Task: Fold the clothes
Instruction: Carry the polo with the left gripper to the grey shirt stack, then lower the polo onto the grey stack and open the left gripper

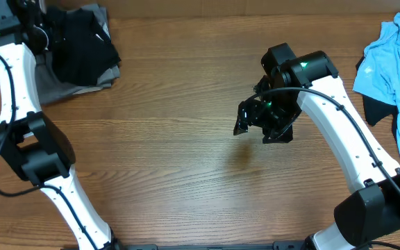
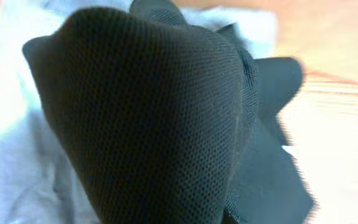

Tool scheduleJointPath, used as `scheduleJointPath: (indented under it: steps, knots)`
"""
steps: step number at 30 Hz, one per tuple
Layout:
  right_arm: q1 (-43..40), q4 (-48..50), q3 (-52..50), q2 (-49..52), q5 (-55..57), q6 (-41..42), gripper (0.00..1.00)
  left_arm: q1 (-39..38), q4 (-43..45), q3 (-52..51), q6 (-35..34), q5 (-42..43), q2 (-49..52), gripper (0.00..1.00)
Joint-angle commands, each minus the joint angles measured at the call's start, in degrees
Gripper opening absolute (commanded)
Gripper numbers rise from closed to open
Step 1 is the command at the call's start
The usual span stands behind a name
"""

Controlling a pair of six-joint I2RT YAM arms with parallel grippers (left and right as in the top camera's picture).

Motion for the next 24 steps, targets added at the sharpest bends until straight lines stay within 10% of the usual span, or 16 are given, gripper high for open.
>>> scheduleJointPath:
  steps: [1,16,20,24]
  knots:
    - [-0.17,-0.09,1.49,-1.79,-0.31,0.44,0.84,0.94,1.25,1.6,1.11,-7.41,3.52,0.09]
    - [-0.17,-0.52,1.49,-1.79,0.79,1.27,0.84,5.38,3.82,1.64,0.13,-9.46,4.57,0.11]
    - [-0.17,-0.87,1.49,-1.79,0.81,1.25,0.84,5.38,5.84,1.6,-0.61,-9.33,4.66,0.43]
    - [-0.17,-0.85,1.49,-1.79,0.85,1.25,0.85,5.33,5.57,1.6,-0.66,-9.33,4.66,1.0]
